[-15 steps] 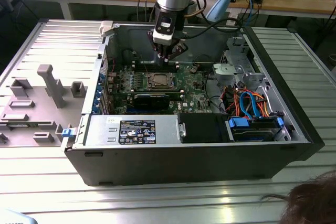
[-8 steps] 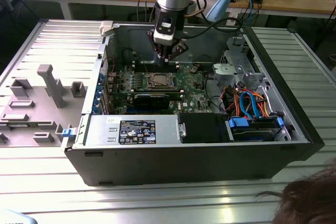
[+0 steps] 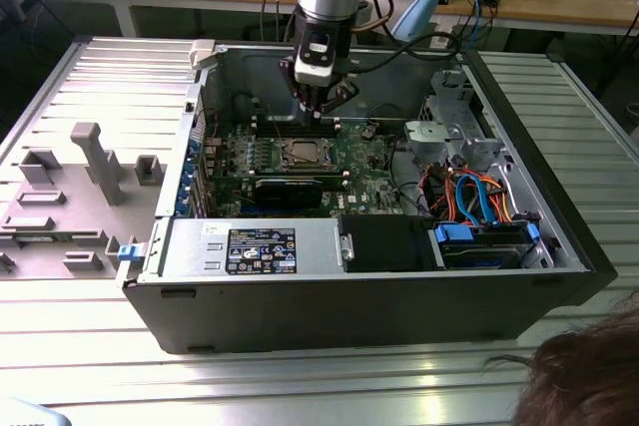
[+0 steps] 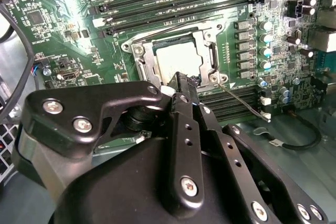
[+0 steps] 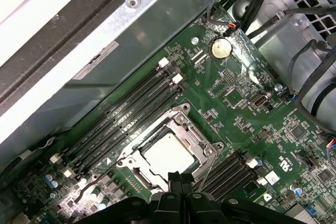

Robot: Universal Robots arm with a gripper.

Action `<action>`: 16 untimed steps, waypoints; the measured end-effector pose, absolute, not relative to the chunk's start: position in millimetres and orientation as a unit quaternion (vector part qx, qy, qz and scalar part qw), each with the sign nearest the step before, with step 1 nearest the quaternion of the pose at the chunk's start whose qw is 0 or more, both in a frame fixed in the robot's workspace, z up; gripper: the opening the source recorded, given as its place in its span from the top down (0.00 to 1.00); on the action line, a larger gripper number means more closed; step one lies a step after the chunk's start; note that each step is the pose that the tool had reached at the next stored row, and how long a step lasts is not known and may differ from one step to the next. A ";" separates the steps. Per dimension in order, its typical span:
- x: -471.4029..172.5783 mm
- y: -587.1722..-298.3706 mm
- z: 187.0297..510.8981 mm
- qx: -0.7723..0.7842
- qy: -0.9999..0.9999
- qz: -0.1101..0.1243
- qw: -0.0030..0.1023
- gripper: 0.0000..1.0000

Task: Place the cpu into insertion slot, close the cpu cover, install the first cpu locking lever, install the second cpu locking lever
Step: 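Install the first cpu locking lever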

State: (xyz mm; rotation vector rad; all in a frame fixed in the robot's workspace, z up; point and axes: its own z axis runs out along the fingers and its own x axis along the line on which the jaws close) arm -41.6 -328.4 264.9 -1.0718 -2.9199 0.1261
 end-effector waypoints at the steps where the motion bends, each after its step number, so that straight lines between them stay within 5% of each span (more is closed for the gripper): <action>1: -41.6 -328.4 264.9 -0.343 -0.938 0.041 0.014 0.89; 16: -41.6 -328.4 264.8 -0.320 -0.946 0.041 0.013 0.89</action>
